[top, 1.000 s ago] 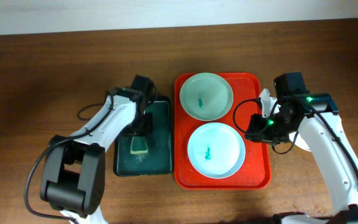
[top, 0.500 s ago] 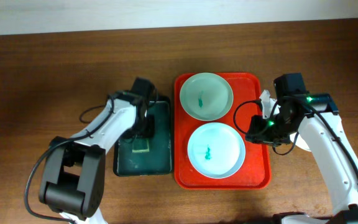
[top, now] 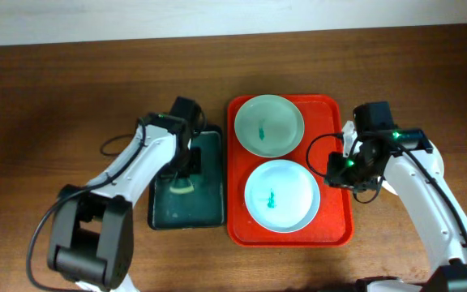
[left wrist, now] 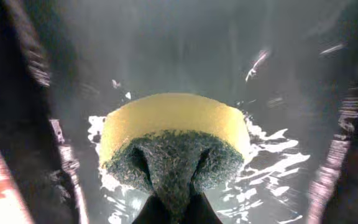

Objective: Clean dirty plates on tray and stack at the side
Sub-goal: 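Bring the sponge over the plate held by the right gripper, then scrub the plate's green smear with the sponge in the left gripper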

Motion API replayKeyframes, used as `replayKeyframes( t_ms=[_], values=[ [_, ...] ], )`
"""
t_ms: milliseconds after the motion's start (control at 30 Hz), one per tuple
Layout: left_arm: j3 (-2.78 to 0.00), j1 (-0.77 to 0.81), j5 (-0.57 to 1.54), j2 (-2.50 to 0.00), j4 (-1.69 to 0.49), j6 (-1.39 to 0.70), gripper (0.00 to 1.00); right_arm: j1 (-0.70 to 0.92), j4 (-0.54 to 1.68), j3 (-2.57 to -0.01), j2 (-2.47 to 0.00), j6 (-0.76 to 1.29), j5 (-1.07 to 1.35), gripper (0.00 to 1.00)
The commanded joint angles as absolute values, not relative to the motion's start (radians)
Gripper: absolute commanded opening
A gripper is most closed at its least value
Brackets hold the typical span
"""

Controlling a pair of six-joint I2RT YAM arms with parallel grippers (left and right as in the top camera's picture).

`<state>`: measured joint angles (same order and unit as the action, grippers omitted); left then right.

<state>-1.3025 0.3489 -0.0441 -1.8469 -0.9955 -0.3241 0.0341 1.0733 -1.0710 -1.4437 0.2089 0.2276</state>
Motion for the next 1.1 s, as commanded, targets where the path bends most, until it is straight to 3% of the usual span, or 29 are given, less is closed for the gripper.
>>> replayKeyframes(
  t_ms=[0, 200, 533, 600, 667, 800, 1067],
  values=[
    [-1.363, 0.351, -0.026, -1.788, -1.024, -0.32, 0.0, 0.032, 1.048, -1.064, -1.483, 0.179, 0.197, 0.31],
    [-1.417, 0.351, 0.023, -1.76, -1.034, -0.319, 0.0, 0.032, 1.036, -1.063, -1.608, 0.036, 0.259, 0.32],
    [-1.497, 0.402, 0.2, -1.756, -1.026, -0.321, 0.0, 0.032, 0.902, -1.034, -1.813, 0.034, 0.334, 0.34],
    [-1.494, 0.436, 0.219, -1.756, -1.002, -0.328, 0.0, 0.032, 0.86, -1.014, -1.818, 0.063, 0.334, 0.24],
    [-1.486, 0.477, 0.226, -1.756, -0.974, -0.363, 0.0, 0.032, 0.836, -1.003, -1.819, 0.101, 0.326, 0.06],
    [-1.459, 0.562, 0.226, -1.781, -0.883, -0.456, 0.0, 0.032, 0.833, -1.0, -1.819, 0.201, 0.286, 0.04],
    [-1.456, 0.716, 0.315, -1.971, -0.702, -0.515, 0.0, 0.032, 0.846, -1.0, -1.819, 0.2, 0.284, 0.04]
  ],
)
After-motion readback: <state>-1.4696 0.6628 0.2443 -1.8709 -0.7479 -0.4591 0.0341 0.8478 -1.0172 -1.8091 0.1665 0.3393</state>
